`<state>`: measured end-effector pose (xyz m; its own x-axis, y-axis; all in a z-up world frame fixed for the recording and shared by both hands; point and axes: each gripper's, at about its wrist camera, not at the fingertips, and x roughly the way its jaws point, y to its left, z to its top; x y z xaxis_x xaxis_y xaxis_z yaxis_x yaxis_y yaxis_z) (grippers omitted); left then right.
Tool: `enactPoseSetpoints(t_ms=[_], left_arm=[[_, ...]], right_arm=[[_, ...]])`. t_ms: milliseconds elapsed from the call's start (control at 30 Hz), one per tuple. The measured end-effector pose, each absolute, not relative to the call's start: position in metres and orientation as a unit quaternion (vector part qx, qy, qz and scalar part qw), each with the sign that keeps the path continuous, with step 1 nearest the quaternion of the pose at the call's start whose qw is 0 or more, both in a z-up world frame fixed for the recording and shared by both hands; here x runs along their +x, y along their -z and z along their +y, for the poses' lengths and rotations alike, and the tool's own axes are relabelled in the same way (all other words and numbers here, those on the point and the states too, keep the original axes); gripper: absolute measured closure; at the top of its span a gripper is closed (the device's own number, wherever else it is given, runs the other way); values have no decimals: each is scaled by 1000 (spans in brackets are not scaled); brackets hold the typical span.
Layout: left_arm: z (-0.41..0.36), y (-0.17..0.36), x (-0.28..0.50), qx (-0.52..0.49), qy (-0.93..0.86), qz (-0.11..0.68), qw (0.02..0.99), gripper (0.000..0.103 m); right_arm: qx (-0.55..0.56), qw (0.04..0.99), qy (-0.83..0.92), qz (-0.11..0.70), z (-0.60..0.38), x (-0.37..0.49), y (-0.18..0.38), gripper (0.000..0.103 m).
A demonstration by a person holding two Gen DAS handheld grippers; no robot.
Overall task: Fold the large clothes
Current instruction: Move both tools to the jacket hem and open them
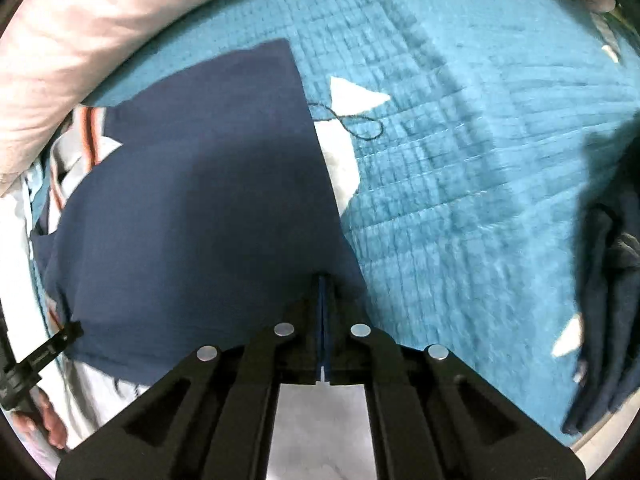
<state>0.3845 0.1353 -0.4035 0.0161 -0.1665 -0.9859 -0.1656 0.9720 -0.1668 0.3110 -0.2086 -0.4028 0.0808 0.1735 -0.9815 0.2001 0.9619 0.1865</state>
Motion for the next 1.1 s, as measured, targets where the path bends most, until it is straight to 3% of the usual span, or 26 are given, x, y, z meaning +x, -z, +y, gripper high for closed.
enactPoseSetpoints(t_ms=[167, 400, 667, 1100], left_arm=[[133, 393, 392, -114, 4, 706, 699, 101], [121, 346, 413, -143, 70, 657, 737, 101], [135, 395, 443, -110, -11, 692, 713, 101], [173, 401, 443, -118, 5, 681, 723, 100]], right_arm=[[98, 719, 26, 688, -184, 319, 383, 103], [126, 756, -108, 634, -114, 336, 319, 102], [113, 726, -126, 666, -53, 384, 377, 103], [130, 728, 18, 673, -199, 390, 399, 103]])
